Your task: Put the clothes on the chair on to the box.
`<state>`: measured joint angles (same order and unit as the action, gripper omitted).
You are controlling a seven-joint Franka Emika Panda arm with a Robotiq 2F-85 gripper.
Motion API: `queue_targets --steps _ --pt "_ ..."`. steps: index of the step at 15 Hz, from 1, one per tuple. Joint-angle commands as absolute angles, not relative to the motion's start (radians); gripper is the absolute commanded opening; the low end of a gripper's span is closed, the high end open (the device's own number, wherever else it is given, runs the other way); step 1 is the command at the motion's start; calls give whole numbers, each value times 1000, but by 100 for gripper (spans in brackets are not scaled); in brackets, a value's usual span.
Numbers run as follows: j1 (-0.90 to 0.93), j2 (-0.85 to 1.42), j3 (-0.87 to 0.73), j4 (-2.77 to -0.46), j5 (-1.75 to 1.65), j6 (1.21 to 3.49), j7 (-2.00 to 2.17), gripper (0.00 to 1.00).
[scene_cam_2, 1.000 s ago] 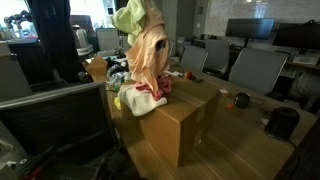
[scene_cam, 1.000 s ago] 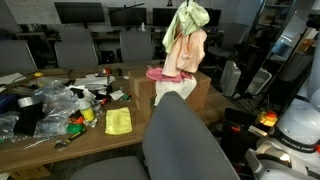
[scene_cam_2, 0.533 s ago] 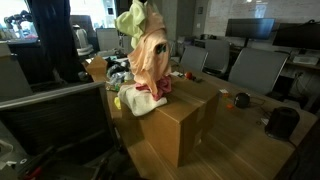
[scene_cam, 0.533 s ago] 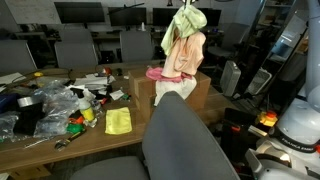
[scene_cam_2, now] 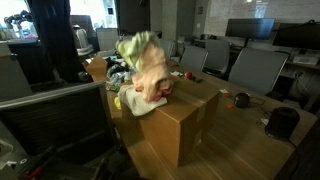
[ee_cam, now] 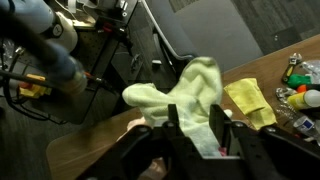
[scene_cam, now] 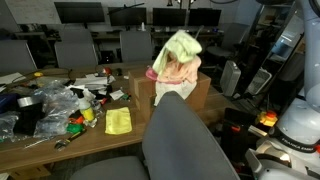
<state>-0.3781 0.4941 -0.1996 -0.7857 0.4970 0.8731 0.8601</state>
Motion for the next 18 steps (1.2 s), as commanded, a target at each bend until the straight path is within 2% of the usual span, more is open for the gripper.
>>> queue_targets --steps 1,5,9,12,18 --pt "-413 517 -169 -722 532 852 846 71" --pt "-386 475 -173 -781 490 872 773 99" --pt "-320 418 -173 -860 399 885 657 100" --pt "-211 316 -162 -1009 236 926 523 100" --pt "-34 133 -97 -1300 -57 1122 393 100"
